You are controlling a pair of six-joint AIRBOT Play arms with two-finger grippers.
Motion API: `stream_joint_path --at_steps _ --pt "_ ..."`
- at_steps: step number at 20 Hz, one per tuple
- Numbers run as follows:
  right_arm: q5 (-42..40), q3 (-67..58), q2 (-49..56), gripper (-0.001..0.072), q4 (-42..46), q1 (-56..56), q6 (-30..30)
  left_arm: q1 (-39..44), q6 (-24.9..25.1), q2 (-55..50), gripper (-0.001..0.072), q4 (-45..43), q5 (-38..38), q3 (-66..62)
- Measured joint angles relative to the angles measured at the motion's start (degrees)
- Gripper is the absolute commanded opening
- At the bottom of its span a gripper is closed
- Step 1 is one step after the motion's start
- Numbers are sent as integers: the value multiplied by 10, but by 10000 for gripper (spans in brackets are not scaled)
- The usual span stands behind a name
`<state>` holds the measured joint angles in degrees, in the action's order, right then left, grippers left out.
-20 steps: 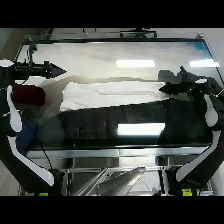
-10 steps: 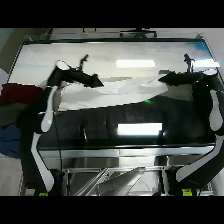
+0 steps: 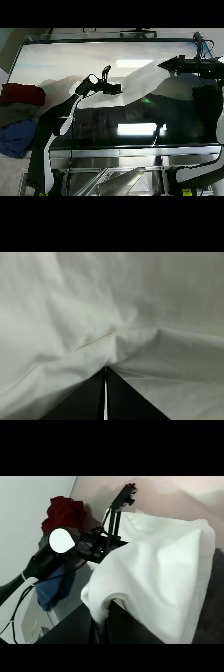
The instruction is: Fold the shirts.
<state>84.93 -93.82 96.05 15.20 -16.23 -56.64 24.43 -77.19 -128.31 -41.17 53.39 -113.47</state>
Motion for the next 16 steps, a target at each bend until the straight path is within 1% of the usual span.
stream_joint_path --at_steps 2,4,6,9,11,13,14,15,16 --pt "1 0 -6 16 -6 10 -8 -9 -3 1 -1 17 30 -27" --pt "-9 0 -7 16 -5 25 -13 -33 -4 21 -1 38 84 -52" --pt "-30 0 -5 16 -6 53 -16 -73 -3 62 -1 60 145 -57" --pt "-98 0 4 17 -9 132 -19 -153 8 150 0 81 208 -26" --pt "-183 0 19 17 -14 210 -19 -210 14 206 1 88 241 -3" --pt "-300 0 45 17 -28 305 -19 -254 23 249 1 92 266 21" --pt "-369 0 64 16 -44 358 -14 -273 29 268 14 93 275 36" --pt "-438 0 85 17 -65 408 -1 -288 38 283 18 94 283 52" --pt "-515 -2 108 61 -98 462 24 -300 45 298 18 95 288 69"
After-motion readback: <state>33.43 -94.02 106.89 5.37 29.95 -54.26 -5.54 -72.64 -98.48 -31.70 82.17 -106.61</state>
